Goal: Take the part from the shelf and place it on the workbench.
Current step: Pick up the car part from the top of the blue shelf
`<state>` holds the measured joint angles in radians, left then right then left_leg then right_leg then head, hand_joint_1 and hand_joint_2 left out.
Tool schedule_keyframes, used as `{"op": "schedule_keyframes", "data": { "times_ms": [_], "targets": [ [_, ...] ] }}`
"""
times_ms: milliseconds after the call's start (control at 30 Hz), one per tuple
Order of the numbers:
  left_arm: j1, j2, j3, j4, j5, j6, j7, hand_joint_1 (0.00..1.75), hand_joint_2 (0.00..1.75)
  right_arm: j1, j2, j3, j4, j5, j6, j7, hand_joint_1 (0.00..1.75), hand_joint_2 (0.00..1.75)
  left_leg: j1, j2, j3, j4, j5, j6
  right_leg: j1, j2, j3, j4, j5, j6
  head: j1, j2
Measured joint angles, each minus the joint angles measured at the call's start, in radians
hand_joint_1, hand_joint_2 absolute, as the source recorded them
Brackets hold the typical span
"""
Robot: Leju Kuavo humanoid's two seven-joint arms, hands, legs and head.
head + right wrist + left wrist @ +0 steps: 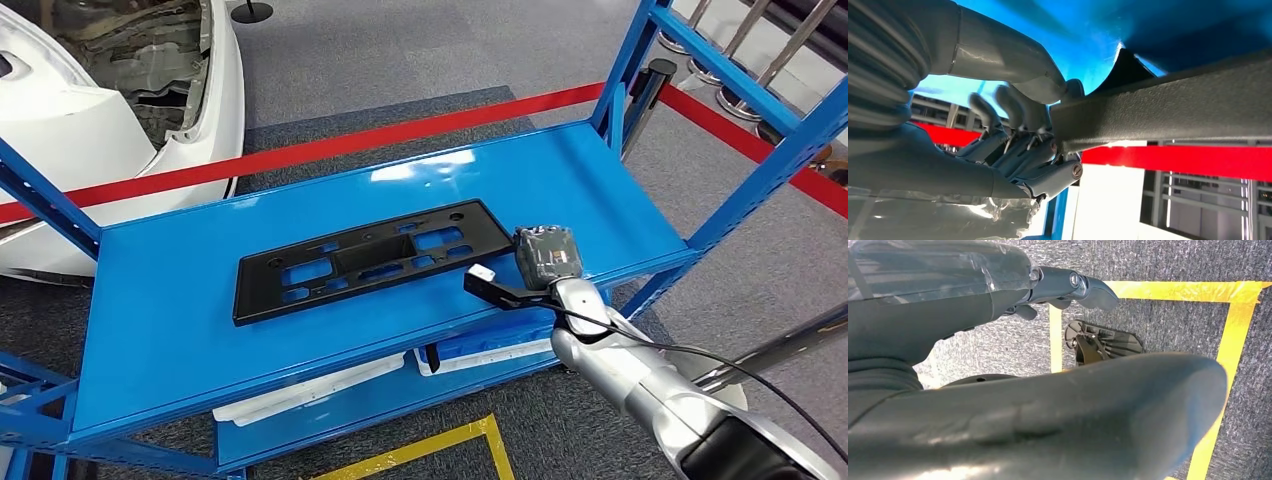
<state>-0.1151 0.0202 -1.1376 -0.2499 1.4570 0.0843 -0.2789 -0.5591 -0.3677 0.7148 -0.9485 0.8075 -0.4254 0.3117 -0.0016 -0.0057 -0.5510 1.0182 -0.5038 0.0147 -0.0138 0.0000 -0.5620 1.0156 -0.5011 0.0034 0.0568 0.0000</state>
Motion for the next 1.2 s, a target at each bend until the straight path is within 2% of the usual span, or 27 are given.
{"op": "schedule_keyframes", "data": {
  "times_ms": [233,267,367,400,567,733,833,1000,1200],
  "targets": [
    [0.0,0.0,0.0,0.0,-0.001,0.0,0.0,0.0,0.0,0.001,-0.007,-0.007,-0.028,0.042,-0.037,0.006,1.75,1.75,0.0,0.0,0.0,0.0,0.0,0.0,0.0,0.0,0.0,0.0,0.0,0.0,0.0,0.0],
    [0.0,0.0,0.0,0.0,-0.001,0.0,0.0,0.0,0.0,0.001,-0.008,-0.008,-0.032,0.049,-0.044,0.011,1.56,1.75,0.0,0.0,0.0,0.0,0.0,0.0,0.0,0.0,0.0,0.0,0.0,0.0,0.0,0.0],
    [0.0,0.0,0.0,0.0,0.0,0.0,0.0,0.0,0.0,0.001,-0.012,-0.013,-0.052,0.077,-0.084,0.029,0.27,1.75,0.0,0.0,0.0,0.0,0.0,0.0,0.0,0.0,0.0,0.0,0.0,0.0,0.0,0.0],
    [0.0,0.0,0.0,0.0,0.001,0.001,0.0,0.0,0.0,0.001,-0.014,-0.015,-0.061,0.084,-0.094,0.031,0.02,1.75,0.0,0.0,0.0,0.0,0.0,0.0,0.0,0.0,0.0,0.0,0.0,0.0,0.0,0.0],
    [0.0,0.0,0.0,0.0,0.006,0.004,0.0,0.0,0.0,0.0,-0.02,-0.016,-0.118,0.098,-0.095,0.038,0.0,1.75,0.0,0.0,0.0,0.0,0.0,0.0,0.0,0.0,0.0,0.0,0.0,0.0,0.0,0.0],
    [0.0,0.0,0.0,-0.001,0.006,0.005,0.0,0.0,0.0,-0.009,-0.02,-0.016,-0.2,0.113,-0.065,0.091,0.0,1.75,0.0,0.0,0.0,0.0,0.0,0.0,0.0,0.0,0.0,0.0,0.0,0.0,0.0,0.0],
    [0.0,0.0,0.0,-0.001,0.007,0.006,0.0,0.0,0.0,-0.022,-0.019,-0.014,-0.254,0.085,0.004,0.125,0.0,1.75,0.0,0.0,0.0,0.0,0.0,0.0,0.0,0.0,0.001,0.0,0.0,0.0,0.0,0.0],
    [-0.001,0.0,0.0,-0.001,0.015,0.005,-0.001,0.0,0.0,-0.103,0.007,0.015,-0.407,0.026,0.201,0.227,0.0,1.75,0.0,0.001,0.0,0.0,0.0,0.0,0.0,0.0,0.0,0.001,0.0,0.0,0.0,0.0],
    [0.0,-0.004,0.0,-0.001,0.025,-0.001,-0.008,0.0,0.0,-0.221,0.046,0.062,-0.562,-0.13,0.296,0.285,0.0,1.75,0.001,-0.001,-0.001,0.0,0.0,-0.001,0.0,0.0,0.0,0.001,0.0,0.0,0.0,0.0]
  ]
}}
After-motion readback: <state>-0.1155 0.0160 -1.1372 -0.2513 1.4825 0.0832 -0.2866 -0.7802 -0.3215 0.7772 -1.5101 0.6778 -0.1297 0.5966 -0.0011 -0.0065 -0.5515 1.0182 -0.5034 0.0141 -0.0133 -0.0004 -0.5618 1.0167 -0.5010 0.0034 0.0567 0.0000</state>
